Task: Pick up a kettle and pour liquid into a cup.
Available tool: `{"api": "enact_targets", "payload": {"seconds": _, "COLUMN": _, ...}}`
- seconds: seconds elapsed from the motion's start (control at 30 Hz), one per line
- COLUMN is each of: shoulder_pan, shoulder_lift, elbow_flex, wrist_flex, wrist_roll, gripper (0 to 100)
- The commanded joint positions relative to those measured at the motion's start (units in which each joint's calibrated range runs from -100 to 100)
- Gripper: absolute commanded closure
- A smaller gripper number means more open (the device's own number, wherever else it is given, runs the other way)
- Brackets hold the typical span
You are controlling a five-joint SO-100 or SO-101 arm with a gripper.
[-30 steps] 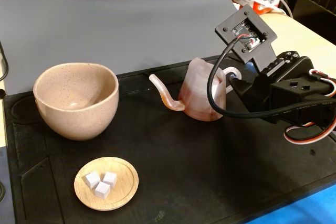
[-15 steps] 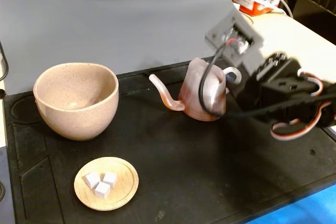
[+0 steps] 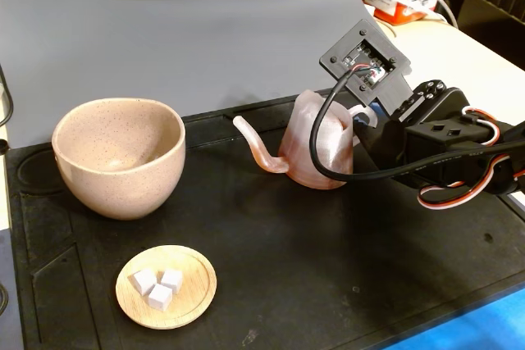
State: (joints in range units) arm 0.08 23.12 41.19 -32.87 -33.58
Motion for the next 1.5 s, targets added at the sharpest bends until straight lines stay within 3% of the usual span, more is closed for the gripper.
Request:
{"api": "enact_targets", "payload": {"seconds": 0.0, "shoulder_pan": 0.3, "shoulder_lift": -2.1, "elbow_flex": -1.1, "wrist_flex": -0.9, "wrist_roll": 0.2, "gripper": 90}}
{"api": "enact_targets", "payload": {"seconds": 0.07, "shoulder_pan": 0.5, "shoulder_lift": -3.3, "elbow_flex": -1.1, "wrist_flex": -0.9, "wrist_roll": 0.2, "gripper": 100}}
{"api": "enact_targets", "payload": {"seconds": 0.43, "shoulder_pan": 0.2, "shoulder_lift": -3.7, "elbow_flex": 0.7, "wrist_flex": -1.0, "wrist_roll": -0.4, "gripper": 100}}
{"api": "enact_targets", "payload": {"seconds": 0.83, "shoulder_pan": -1.4, "shoulder_lift": -15.4, "elbow_flex": 1.7, "wrist_flex": 0.5, "wrist_roll": -2.6, "gripper": 100}}
{"api": "enact_targets", "payload": {"seconds": 1.0, "shoulder_pan": -1.4, "shoulder_lift": -21.4, "elbow_flex": 1.7, "wrist_flex": 9.5, "wrist_roll": -2.7, "gripper": 100}}
{"api": "enact_targets", "payload": {"seconds": 1.33, "shoulder_pan": -1.5, "shoulder_lift": -25.5, "elbow_flex": 1.6, "wrist_flex": 10.7, "wrist_roll": -2.7, "gripper": 100}}
{"api": "enact_targets", "payload": {"seconds": 1.47, "shoulder_pan": -1.5, "shoulder_lift": -29.5, "elbow_flex": 0.9, "wrist_flex": 17.0, "wrist_roll": -2.7, "gripper": 100}}
